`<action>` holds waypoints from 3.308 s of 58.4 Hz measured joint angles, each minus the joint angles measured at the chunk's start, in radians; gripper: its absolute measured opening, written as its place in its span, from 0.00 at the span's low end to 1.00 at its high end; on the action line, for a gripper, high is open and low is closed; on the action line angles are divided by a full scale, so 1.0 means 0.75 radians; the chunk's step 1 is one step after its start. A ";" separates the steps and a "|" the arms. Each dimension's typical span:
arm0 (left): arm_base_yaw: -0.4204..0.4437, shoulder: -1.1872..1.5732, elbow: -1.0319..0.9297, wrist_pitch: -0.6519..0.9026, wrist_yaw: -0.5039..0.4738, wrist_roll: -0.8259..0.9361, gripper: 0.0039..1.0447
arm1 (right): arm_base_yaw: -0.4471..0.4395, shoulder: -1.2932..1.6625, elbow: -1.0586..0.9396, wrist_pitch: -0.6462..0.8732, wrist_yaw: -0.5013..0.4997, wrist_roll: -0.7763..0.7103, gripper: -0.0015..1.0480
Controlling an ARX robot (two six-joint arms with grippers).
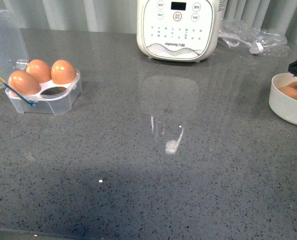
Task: Put egg into box
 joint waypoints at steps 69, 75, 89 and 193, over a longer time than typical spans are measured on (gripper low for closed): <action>0.000 0.000 0.000 0.000 0.000 0.000 0.94 | 0.145 -0.153 0.136 -0.094 0.031 -0.013 0.40; 0.000 0.000 0.000 0.000 0.000 0.000 0.94 | 0.233 -0.123 0.229 -0.117 0.031 -0.013 0.40; 0.000 0.000 0.000 0.000 0.000 0.000 0.94 | 0.598 0.092 0.438 -0.124 -0.110 -0.026 0.40; 0.000 0.000 0.000 0.000 0.000 0.000 0.94 | 0.926 0.661 0.909 -0.168 -0.323 -0.030 0.40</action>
